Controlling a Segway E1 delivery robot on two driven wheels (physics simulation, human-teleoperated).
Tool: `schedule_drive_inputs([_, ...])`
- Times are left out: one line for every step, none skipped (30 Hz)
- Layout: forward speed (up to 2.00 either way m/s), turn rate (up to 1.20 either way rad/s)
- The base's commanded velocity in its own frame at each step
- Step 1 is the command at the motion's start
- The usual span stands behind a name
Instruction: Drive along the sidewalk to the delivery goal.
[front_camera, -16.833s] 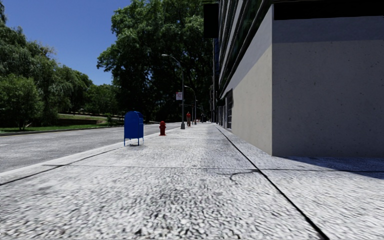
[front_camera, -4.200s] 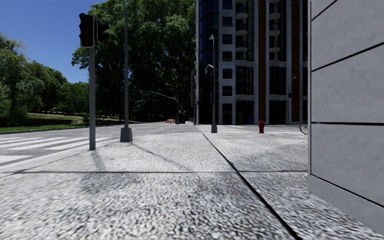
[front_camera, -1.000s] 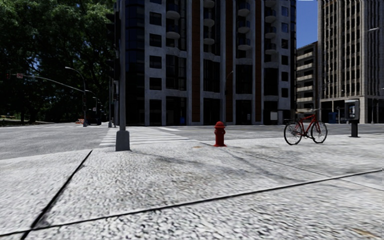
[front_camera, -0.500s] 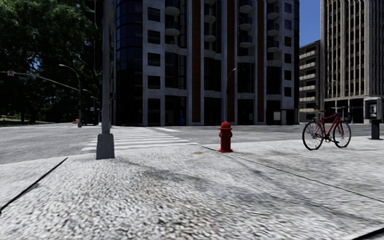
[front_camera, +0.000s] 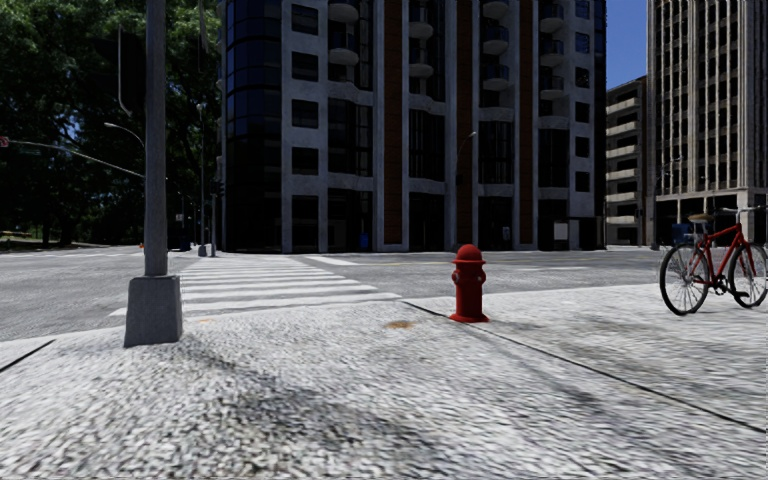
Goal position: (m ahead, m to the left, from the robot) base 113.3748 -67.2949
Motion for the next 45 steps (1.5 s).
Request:
schedule_drive_inputs([2.00, 0.14])
schedule_drive_inputs([2.00, 0.15])
schedule_drive_inputs([2.00, 0.15])
schedule_drive_inputs([2.00, 0.18])
schedule_drive_inputs([2.00, 0.19])
schedule_drive_inputs([2.00, 0.23])
schedule_drive_inputs([2.00, 0.26])
schedule_drive_inputs([2.00, 0.26])
schedule_drive_inputs([2.00, 0.27])
schedule_drive_inputs([2.00, 0.27])
schedule_drive_inputs([2.00, 0.27])
schedule_drive_inputs([2.00, 0.27])
schedule_drive_inputs([2.00, 0.27])
schedule_drive_inputs([2.00, 0.27])
schedule_drive_inputs([2.00, 0.27])
schedule_drive_inputs([2.00, 0.27])
schedule_drive_inputs([2.00, 0.27])
schedule_drive_inputs([2.00, 0.28])
schedule_drive_inputs([2.00, 0.28])
schedule_drive_inputs([2.00, 0.28])
schedule_drive_inputs([2.00, 0.28])
schedule_drive_inputs([2.00, 0.28])
schedule_drive_inputs([2.00, 0.28])
schedule_drive_inputs([2.00, 0.28])
schedule_drive_inputs([2.00, 0.28])
schedule_drive_inputs([2.00, 0.28])
schedule_drive_inputs([2.00, 0.28])
schedule_drive_inputs([2.00, 0.28])
schedule_drive_inputs([2.00, 0.28])
schedule_drive_inputs([2.00, 0.28])
schedule_drive_inputs([2.00, 0.28])
schedule_drive_inputs([2.00, 0.28])
schedule_drive_inputs([2.00, 0.28])
schedule_drive_inputs([2.00, 0.28])
schedule_drive_inputs([2.00, 0.29])
schedule_drive_inputs([2.00, 0.29])
schedule_drive_inputs([2.00, 0.38])
schedule_drive_inputs([2.00, 0.39])
schedule_drive_inputs([2.00, 0.39])
schedule_drive_inputs([2.00, 0.39])
schedule_drive_inputs([2.00, 0.39])
schedule_drive_inputs([2.00, 0.39])
schedule_drive_inputs([2.00, 0.39])
schedule_drive_inputs([2.00, 0.39])
schedule_drive_inputs([2.00, 0.39])
